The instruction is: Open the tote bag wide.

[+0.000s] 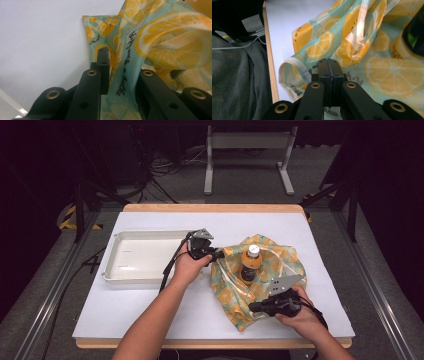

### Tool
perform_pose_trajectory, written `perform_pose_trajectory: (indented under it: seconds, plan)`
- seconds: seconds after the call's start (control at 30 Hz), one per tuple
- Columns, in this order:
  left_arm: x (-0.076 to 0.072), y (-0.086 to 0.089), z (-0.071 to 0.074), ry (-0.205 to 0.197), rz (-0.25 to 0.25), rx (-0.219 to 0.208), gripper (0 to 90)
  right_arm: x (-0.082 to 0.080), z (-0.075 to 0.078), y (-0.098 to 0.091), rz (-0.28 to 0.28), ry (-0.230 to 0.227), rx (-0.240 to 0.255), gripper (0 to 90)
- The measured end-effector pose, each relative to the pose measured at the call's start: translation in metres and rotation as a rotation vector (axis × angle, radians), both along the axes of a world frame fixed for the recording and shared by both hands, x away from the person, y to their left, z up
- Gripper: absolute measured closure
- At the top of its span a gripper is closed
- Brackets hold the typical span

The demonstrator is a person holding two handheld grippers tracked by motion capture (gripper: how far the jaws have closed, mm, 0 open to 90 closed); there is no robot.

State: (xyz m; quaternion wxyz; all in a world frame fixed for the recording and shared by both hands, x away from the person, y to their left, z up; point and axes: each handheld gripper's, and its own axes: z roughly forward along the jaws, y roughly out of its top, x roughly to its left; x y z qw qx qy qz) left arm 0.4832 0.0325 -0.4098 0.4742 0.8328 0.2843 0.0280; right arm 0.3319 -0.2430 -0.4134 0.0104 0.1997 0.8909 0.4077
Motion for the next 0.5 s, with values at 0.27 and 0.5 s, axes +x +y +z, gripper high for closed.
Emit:
perform_pose_trajectory:
  seconds: [0.27,0.5]
  plan:
    - [0.0,-0.001,-0.001,0.007,0.009,0.016,78.1,0.0,-0.013,0.001,-0.007,0.012,-0.044,90.0]
    - [-0.008,0.002,0.005,0.009,0.011,-0.003,44.9,0.0,-0.014,0.002,-0.022,0.007,-0.037,90.0]
